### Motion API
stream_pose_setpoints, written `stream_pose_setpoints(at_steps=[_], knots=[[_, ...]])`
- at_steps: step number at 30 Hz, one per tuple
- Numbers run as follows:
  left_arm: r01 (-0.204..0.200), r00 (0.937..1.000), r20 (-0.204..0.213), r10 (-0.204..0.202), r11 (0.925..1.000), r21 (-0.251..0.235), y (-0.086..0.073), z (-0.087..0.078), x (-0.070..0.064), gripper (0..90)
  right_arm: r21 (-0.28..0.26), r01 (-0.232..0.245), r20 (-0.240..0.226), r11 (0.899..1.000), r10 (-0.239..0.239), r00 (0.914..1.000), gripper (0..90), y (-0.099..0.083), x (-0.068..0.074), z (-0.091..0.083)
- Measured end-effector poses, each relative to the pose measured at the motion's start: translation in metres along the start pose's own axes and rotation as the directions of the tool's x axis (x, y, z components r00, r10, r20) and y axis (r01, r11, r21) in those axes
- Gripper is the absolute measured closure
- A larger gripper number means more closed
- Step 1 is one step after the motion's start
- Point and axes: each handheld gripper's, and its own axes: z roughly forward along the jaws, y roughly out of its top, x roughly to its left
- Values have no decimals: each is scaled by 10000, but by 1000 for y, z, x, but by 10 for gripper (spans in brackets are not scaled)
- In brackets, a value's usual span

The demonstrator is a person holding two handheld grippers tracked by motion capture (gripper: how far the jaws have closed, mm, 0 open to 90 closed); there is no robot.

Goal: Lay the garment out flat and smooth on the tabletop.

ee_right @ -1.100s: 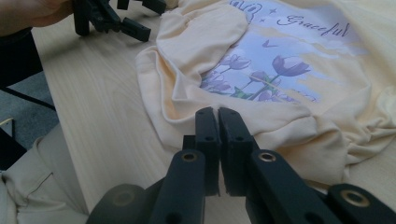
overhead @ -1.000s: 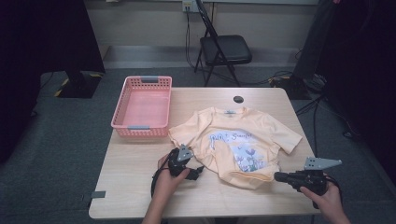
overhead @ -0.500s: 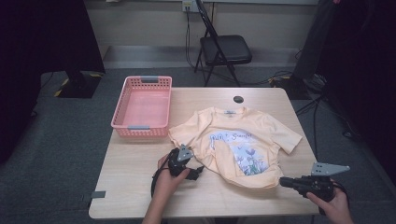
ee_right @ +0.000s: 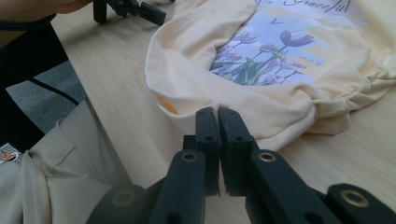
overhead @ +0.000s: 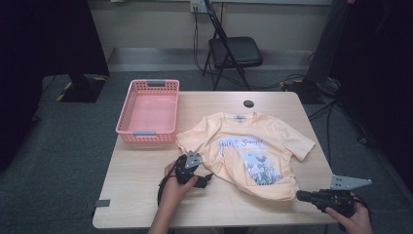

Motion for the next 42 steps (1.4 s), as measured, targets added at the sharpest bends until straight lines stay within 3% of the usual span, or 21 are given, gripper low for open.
stream_pose_setpoints(at_steps=[26,32,37,40,42], knots=[[13,10000,14,-13,10000,-7,0,0,0,152,-81,156,134,9998,-155,9998,884,-12,9,-18],[7,10000,14,-7,10000,-2,0,0,0,152,-211,187,269,9996,-181,9995,849,-11,9,-23],[4,10000,14,-4,10000,-1,0,0,0,152,-293,67,520,9995,-51,9986,707,-8,8,-27],[9,10000,13,-9,10000,-5,0,0,0,152,-336,-148,753,9993,173,9970,571,-5,2,-23],[12,10000,13,-12,10000,-6,0,0,0,152,-390,-155,846,9991,188,9962,530,-2,-1,-19]])
